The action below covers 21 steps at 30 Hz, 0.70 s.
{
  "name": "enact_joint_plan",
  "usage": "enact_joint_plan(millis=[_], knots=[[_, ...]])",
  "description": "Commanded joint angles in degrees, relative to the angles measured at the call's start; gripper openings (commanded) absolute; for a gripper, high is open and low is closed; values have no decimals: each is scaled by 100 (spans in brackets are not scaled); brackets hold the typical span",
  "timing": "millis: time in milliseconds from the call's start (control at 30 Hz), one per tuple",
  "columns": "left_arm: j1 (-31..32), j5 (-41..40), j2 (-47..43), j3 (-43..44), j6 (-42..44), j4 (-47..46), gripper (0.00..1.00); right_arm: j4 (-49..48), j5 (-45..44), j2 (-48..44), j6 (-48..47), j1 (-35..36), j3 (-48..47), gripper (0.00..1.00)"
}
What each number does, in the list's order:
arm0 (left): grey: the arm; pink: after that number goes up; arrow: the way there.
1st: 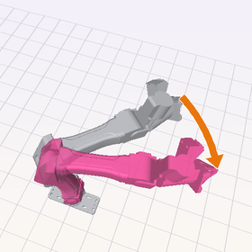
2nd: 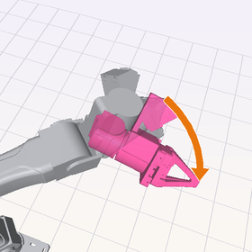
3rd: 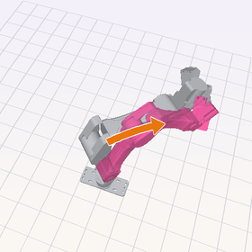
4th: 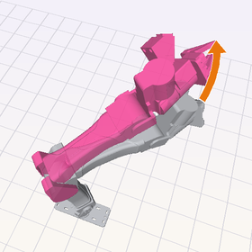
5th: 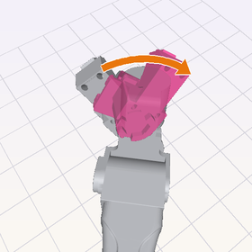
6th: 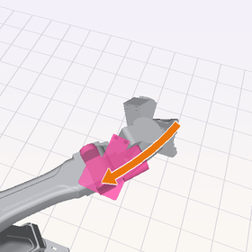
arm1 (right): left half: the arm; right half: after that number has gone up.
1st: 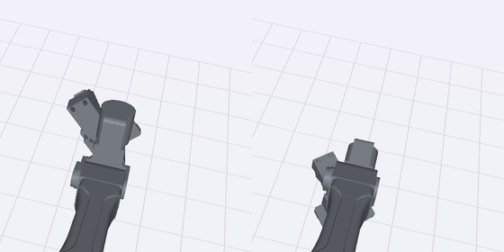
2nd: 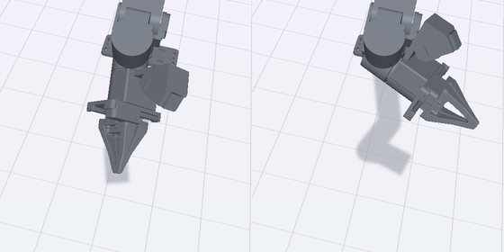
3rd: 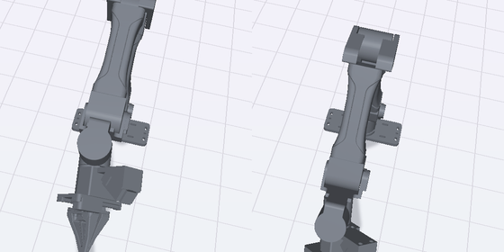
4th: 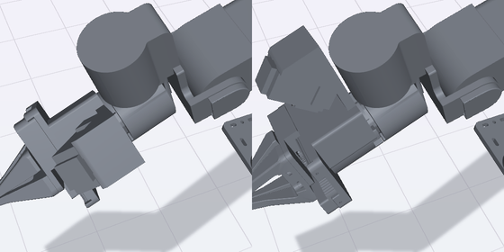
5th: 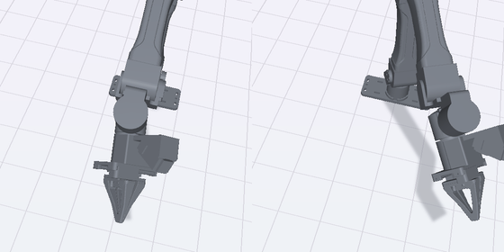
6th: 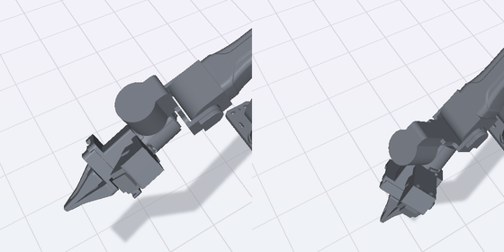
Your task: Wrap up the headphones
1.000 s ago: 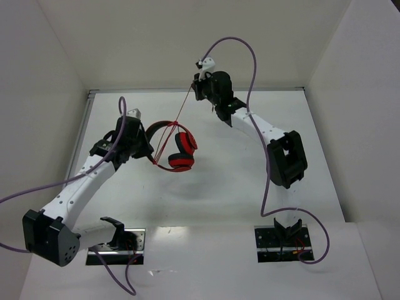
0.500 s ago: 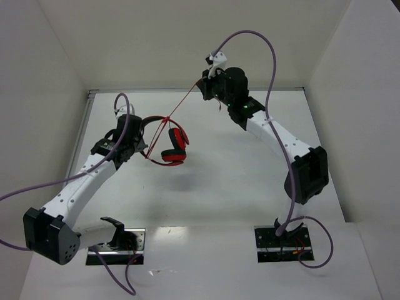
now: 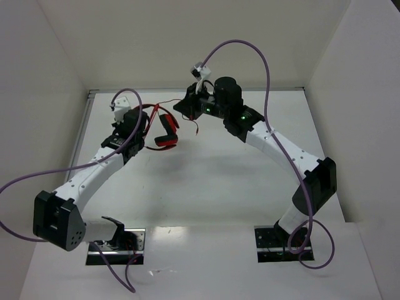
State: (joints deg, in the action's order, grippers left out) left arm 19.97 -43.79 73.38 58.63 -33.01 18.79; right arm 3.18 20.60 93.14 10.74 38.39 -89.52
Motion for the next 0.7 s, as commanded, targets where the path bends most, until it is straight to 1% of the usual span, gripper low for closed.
enact_joint_plan(millis=[0, 33, 100, 200, 233, 333, 400, 500, 567, 667], knots=[[-37, -780, 115, 219, -441, -1288, 0, -351, 698, -393, 796, 10, 240, 2], [-37, -780, 176, 289, -564, -1542, 0, -623, 761, -393, 928, 63, 476, 2], [-37, -780, 333, 289, -959, -1754, 0, -757, 910, -324, 1245, 63, 479, 2], [-37, -711, 675, 579, -1478, -1756, 0, -1003, 1366, 18, 1570, 115, 347, 2], [-37, -623, 738, 640, -1941, -1756, 0, -1004, 1568, 141, 1571, 177, 182, 2], [-37, -333, 914, 641, -2462, -1957, 0, -776, 1570, 677, 1458, 413, -143, 2], [-37, -69, 1037, 825, -2683, -2019, 0, -583, 1570, 950, 1379, 528, -303, 2], [-37, 142, 1213, 975, -2904, -2071, 0, -398, 1255, 1004, 1177, 739, -303, 2], [-115, 510, 1266, 1150, -3226, -2072, 0, -100, 782, 1066, 817, 810, -365, 2], [-177, 994, 1319, 1422, -3614, -2072, 0, 200, 306, 1118, 570, 810, -435, 2]])
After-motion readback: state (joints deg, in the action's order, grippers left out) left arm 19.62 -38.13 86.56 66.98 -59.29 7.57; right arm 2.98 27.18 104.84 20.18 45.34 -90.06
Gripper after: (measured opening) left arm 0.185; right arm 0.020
